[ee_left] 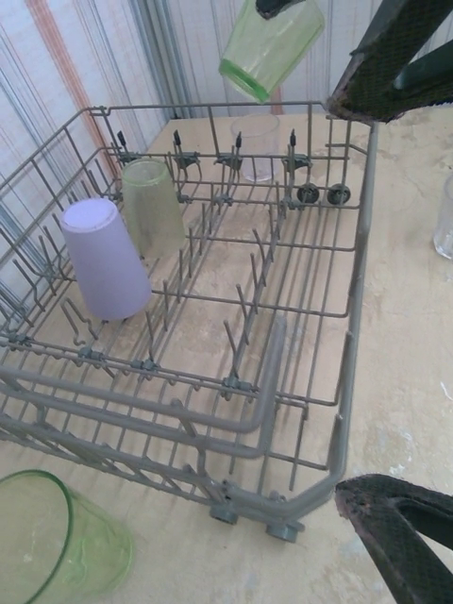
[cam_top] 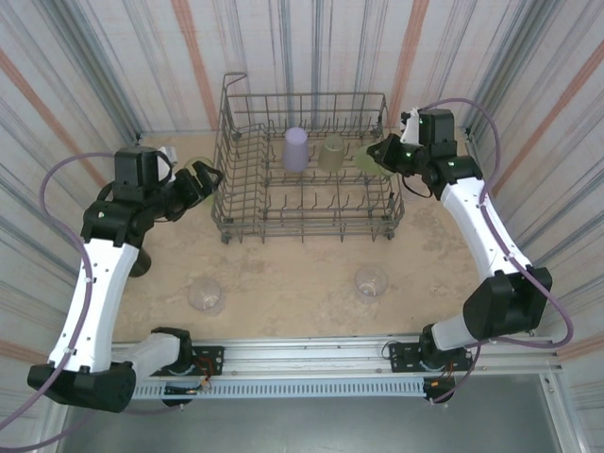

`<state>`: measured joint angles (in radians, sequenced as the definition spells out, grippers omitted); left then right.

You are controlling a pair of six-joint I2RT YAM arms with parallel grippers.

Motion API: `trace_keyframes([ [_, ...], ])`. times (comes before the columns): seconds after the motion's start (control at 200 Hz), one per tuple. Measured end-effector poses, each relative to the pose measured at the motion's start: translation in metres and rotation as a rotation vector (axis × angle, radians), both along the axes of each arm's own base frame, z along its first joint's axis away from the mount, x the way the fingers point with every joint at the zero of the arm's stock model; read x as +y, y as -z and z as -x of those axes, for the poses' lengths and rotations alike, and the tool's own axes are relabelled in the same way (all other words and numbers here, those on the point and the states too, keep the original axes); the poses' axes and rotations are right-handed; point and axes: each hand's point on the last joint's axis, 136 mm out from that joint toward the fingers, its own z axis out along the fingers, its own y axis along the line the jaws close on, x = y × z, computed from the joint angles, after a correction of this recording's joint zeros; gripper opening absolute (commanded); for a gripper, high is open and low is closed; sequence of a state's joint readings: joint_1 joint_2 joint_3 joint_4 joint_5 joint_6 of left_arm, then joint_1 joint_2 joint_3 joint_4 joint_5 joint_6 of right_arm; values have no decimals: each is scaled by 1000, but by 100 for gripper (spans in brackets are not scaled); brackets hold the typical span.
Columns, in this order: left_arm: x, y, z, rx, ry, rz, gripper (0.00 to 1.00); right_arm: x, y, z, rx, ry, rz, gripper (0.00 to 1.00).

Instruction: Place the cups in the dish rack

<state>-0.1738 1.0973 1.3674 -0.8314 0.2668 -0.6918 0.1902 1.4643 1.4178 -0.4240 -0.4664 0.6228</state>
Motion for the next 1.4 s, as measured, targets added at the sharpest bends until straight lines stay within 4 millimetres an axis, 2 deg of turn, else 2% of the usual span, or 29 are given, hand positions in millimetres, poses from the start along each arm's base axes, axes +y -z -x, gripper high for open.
trace_keyframes([
  [0.291, -29, -8, -21, -19, 38, 48, 99, 45, -1, 1, -12, -125, -141, 0],
  [0.446, -41, -5, -33, -6, 42, 78, 99, 59, 2, 3, -7, -158, -234, 0],
  [0.771, -84, -6, -59, 6, 101, 161, 99, 87, -5, 3, -22, -216, -402, 0],
  [0.967, -95, -10, -74, 3, 73, 258, 99, 100, -18, 1, -49, -247, -525, 0],
  [1.142, -102, -14, -83, -6, 43, 350, 99, 106, -19, -4, -62, -257, -622, 0],
  [1.247, -110, -16, -88, -6, 39, 389, 99, 108, -18, -2, -63, -264, -658, 0],
  [1.398, -118, -13, -94, 7, 29, 429, 99, 113, -30, 3, -94, -290, -699, 0],
])
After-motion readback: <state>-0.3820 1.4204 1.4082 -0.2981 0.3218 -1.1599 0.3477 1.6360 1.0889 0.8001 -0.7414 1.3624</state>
